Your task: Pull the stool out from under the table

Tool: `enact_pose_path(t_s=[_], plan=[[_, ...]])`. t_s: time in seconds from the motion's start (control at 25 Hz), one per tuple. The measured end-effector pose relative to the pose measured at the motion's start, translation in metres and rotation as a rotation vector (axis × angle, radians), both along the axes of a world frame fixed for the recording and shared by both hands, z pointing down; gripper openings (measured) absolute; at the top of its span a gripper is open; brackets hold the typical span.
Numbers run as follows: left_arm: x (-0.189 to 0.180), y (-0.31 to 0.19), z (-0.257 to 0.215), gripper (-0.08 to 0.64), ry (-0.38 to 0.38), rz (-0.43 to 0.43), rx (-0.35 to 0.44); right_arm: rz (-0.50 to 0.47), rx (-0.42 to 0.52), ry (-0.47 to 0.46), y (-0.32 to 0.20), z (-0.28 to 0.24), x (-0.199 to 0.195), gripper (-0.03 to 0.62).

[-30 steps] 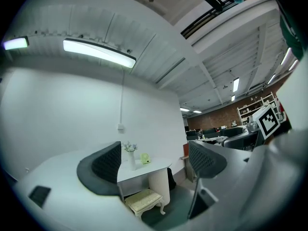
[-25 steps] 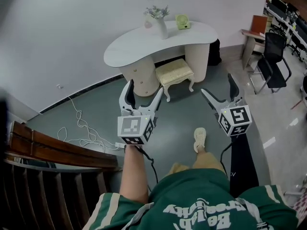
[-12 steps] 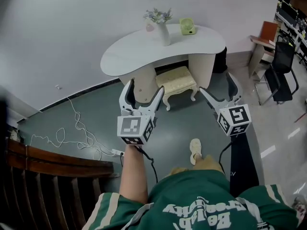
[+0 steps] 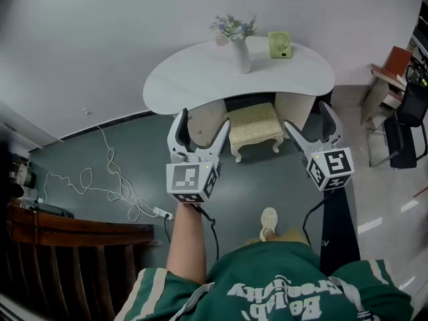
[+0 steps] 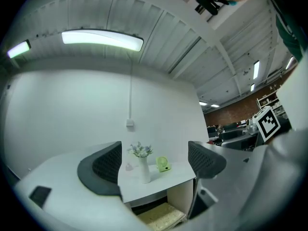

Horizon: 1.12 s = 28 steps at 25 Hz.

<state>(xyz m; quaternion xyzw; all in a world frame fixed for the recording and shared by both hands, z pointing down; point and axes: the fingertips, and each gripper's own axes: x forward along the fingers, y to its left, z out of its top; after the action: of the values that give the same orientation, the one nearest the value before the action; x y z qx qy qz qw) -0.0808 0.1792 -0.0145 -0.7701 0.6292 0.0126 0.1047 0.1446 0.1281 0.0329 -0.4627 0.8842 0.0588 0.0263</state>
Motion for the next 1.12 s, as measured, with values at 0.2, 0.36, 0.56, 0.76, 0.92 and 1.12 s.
enact_pose_path(t_s=[0.2, 0.36, 0.56, 0.76, 0.92, 1.12], plan=[[0.001, -0.051, 0.022, 0.436, -0.001, -0.02, -0.055, -0.048, -0.045, 0.037, -0.052, 0.022, -0.008, 0.476], [0.009, -0.086, 0.035, 0.436, -0.033, -0.034, -0.087, -0.075, -0.054, 0.036, -0.089, 0.025, -0.008, 0.467], [0.01, -0.118, 0.047, 0.436, -0.043, -0.047, -0.115, -0.1, -0.079, 0.03, -0.127, 0.034, -0.007, 0.459], [0.004, -0.139, 0.058, 0.436, -0.05, -0.073, -0.133, -0.125, -0.092, 0.059, -0.153, 0.049, -0.011, 0.446], [0.004, -0.152, 0.066, 0.436, -0.058, -0.071, -0.149, -0.127, -0.109, 0.054, -0.17, 0.056, -0.012, 0.443], [0.0, -0.159, 0.081, 0.433, -0.086, -0.083, -0.149, -0.144, -0.134, 0.069, -0.179, 0.073, -0.018, 0.433]])
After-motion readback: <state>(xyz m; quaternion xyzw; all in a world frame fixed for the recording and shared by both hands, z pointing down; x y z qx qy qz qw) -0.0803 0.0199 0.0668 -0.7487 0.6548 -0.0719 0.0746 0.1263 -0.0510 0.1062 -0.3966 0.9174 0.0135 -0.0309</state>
